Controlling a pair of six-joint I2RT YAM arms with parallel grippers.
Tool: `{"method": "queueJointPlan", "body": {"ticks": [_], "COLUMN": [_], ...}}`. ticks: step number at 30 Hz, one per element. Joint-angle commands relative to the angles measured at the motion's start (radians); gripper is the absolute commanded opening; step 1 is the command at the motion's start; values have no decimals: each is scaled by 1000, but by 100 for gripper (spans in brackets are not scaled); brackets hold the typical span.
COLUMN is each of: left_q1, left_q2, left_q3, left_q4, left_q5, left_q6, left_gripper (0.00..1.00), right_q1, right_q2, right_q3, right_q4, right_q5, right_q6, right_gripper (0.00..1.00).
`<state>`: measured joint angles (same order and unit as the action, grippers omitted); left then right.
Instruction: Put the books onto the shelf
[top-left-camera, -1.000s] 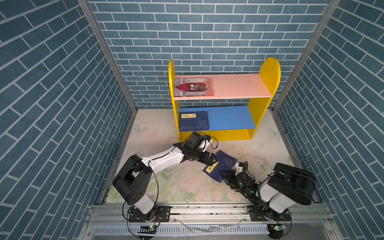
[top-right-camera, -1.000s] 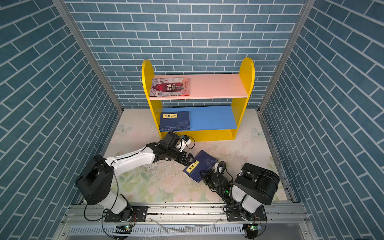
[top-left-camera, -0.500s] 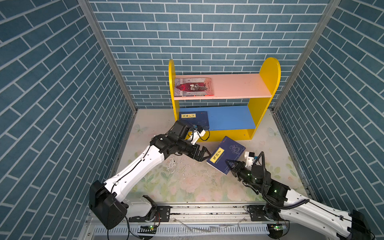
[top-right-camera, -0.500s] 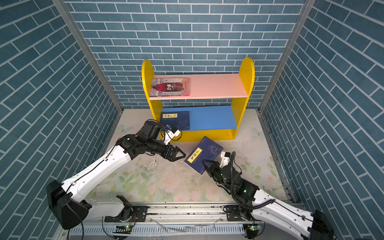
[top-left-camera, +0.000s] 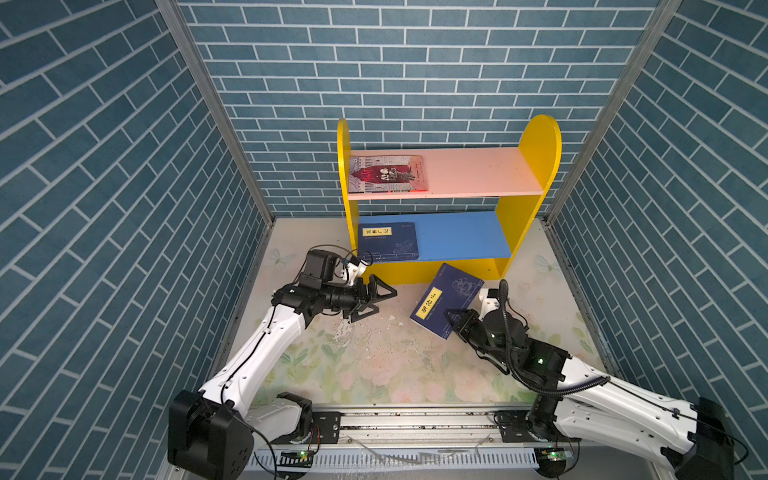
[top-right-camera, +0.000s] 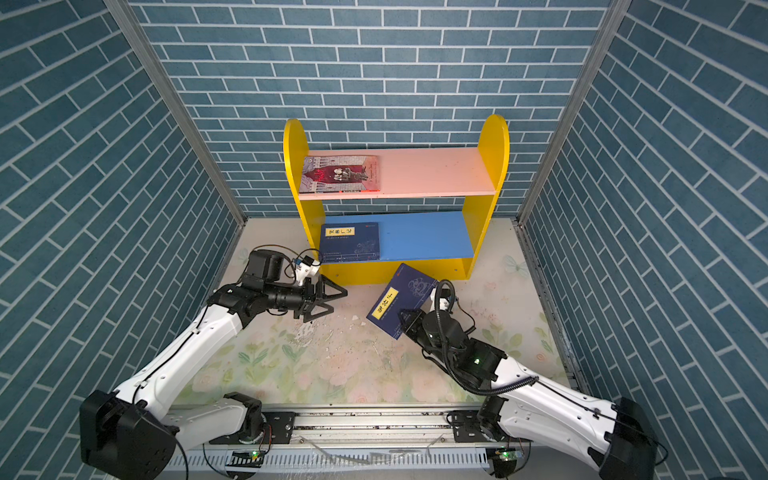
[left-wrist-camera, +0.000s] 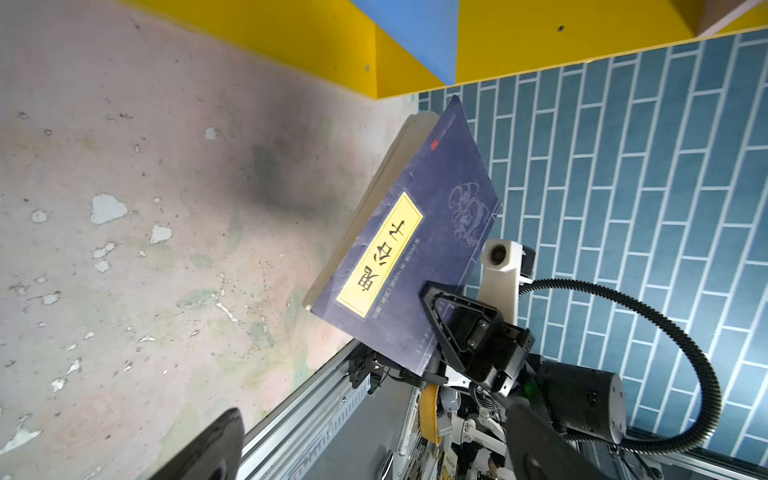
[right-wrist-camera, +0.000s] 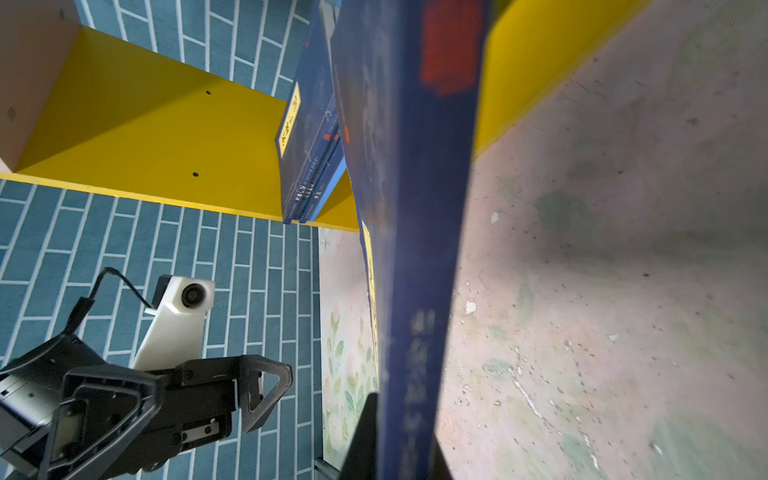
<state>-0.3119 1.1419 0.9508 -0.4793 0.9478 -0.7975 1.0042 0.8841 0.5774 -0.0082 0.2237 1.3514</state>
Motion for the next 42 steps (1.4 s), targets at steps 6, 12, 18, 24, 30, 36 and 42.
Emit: {"method": "queueJointPlan", "body": {"ticks": [6, 12, 18, 24, 30, 36, 42], "left_q1": [10, -1, -23, -65, -87, -99, -101], "left_q2": [-65, -106, -106, -47, 10, 49, 50], "left_q3": [-143, -161, -205, -154, -104, -98, -72], "left_q4": [220, 292, 503, 568, 605, 621, 551], "left_q5": [23, 22, -45, -140, -228, -266, -296], "left_q6": [-277, -299, -394, -394, -373, -393, -310], "left_gripper": [95, 95, 95, 95, 92, 82, 80], "right_q1": [-47, -73, -84, -90, -92, -92, -92], "right_q2": [181, 304, 362, 422, 504, 585, 614], "right_q3": [151, 246, 289, 290, 295, 267, 288], "right_q4": [226, 341, 409, 516, 651, 834, 841], "right_q5": [-9, -20, -19, -10, -24, -40, -52], "right_q6": [-97, -98, -85, -37, 21, 115, 138], "right_gripper": [8, 8, 8, 8, 8, 8, 7]}}
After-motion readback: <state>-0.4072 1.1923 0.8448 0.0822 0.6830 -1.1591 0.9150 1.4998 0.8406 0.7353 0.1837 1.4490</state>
